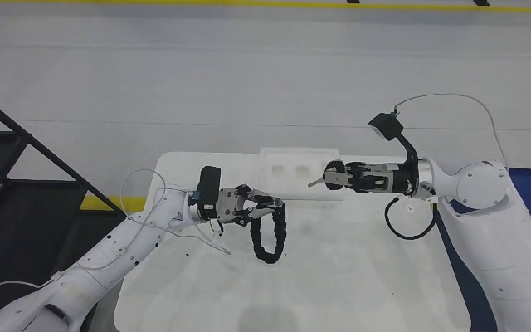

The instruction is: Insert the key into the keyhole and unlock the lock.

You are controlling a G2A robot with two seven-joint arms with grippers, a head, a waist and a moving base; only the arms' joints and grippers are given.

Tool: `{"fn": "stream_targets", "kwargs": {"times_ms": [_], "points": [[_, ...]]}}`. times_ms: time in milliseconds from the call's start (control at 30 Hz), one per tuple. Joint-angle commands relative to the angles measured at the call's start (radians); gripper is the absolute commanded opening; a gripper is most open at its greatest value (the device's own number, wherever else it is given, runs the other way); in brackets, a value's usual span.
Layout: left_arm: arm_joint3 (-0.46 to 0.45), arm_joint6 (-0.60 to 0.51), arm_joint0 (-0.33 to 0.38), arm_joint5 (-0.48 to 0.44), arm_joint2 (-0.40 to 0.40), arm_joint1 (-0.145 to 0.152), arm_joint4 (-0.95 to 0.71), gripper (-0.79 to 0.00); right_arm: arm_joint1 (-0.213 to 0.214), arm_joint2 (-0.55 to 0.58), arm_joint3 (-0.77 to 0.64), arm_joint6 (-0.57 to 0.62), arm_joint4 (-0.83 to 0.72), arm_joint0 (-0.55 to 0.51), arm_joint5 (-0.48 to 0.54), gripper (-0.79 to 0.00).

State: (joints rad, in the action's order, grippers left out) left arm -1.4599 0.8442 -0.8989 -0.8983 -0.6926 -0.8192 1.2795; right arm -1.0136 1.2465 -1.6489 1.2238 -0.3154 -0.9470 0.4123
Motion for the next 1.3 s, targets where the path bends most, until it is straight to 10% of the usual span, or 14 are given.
{"fn": "stream_targets", "kwargs": {"times_ms": [0,400,867,1267], "points": [[0.0,0.0,0.0,0.0,0.0,0.0,0.0,-0.785,0.0,0.0,0.0,0.0,0.0,0.0,0.0,-0.785],[0.007,0.005,-0.049,0.065,0.002,-0.02,-0.05,-0.785,0.004,-0.015,-0.044,0.0,0.024,-0.025,-0.063,-0.785],[0.179,0.381,-0.029,0.399,0.081,-0.121,0.175,-0.785,0.008,-0.075,-0.197,-0.06,0.237,-0.021,-0.186,-0.785],[0.227,0.355,-0.053,0.591,0.063,-0.167,0.164,-0.785,0.014,-0.083,-0.296,-0.13,0.424,-0.031,-0.289,-0.785]]}}
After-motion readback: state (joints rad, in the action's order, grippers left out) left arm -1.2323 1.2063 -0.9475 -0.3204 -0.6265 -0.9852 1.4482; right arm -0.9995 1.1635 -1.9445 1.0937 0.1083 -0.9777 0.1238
